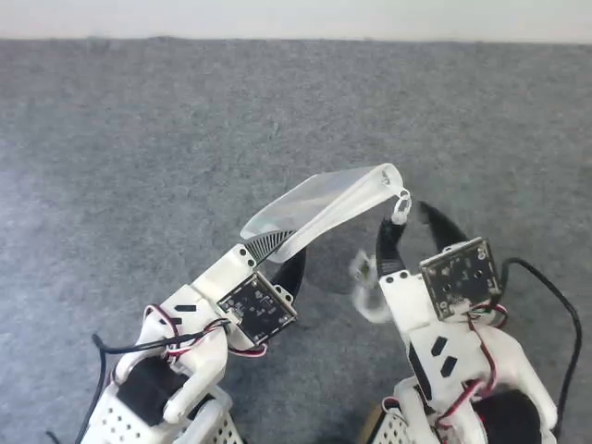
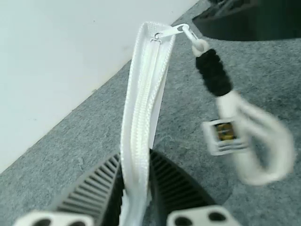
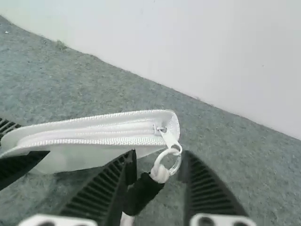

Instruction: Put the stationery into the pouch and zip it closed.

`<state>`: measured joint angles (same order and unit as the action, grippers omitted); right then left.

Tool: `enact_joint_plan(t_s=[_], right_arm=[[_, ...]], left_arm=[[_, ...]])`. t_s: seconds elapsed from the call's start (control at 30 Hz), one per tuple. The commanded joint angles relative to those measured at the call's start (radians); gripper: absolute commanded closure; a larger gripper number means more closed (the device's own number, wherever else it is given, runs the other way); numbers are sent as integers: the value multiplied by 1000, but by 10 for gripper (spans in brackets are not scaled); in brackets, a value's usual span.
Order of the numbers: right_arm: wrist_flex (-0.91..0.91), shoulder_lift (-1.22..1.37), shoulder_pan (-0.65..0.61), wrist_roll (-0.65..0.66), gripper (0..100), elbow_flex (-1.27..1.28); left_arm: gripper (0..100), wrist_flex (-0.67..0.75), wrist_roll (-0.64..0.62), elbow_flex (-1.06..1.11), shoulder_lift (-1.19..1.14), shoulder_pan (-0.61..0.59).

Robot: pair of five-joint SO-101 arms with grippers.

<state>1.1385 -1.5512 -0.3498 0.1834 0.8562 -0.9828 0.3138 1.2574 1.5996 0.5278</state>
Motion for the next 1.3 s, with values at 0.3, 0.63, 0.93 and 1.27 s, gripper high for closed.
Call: enact_joint_plan(t_s=[0.3, 0.63, 0.93, 1.27], right_arm=[[-213, -2, -62, 78, 965, 133], [-214, -2, -56, 86, 965, 137], [-214, -2, -54, 86, 963, 140], [-214, -2, -54, 87, 963, 140]], left_arm=[[919, -25, -40, -19, 11, 0], [840, -140, -212, -140, 11, -6], [840, -258, -270, -269, 11, -8], [840, -281, -276, -302, 100, -9]])
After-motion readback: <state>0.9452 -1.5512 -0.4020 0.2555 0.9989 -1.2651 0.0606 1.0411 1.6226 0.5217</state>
